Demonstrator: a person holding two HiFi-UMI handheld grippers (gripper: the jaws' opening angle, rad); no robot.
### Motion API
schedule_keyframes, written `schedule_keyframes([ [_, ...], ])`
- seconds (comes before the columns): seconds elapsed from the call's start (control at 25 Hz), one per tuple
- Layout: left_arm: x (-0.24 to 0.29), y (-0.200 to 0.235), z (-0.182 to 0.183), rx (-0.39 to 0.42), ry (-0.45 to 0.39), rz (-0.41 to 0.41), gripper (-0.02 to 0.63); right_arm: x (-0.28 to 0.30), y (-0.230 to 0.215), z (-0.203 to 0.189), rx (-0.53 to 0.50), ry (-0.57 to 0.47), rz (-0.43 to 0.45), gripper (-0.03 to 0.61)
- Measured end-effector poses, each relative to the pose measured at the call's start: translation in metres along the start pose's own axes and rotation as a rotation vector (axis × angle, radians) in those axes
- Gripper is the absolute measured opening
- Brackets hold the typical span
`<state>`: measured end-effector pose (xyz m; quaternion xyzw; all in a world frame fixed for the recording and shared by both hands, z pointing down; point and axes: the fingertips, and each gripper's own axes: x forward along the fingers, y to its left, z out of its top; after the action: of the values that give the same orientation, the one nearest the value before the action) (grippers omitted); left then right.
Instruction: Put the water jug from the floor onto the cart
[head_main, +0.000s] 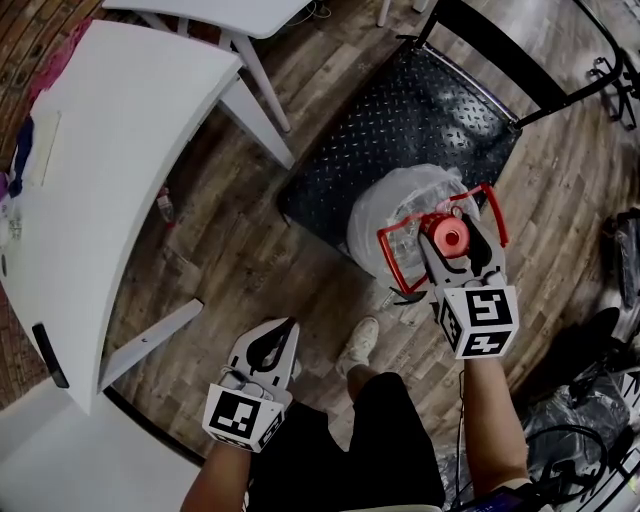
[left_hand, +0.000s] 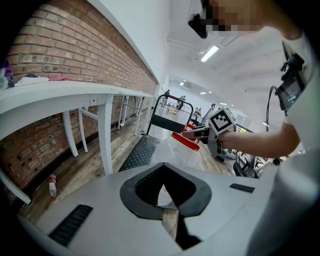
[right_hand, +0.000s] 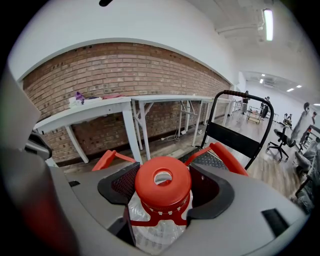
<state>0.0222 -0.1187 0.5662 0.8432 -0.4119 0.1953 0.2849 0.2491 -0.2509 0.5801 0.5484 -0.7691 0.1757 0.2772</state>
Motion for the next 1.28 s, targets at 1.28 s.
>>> schedule_keyframes([
  [1.28,-0.016,0.000,-0.007,0.000,0.001,-0.079,-0.002,-0.038,0.003,0.045,-0.003,-0.178,-0.104,0.316],
])
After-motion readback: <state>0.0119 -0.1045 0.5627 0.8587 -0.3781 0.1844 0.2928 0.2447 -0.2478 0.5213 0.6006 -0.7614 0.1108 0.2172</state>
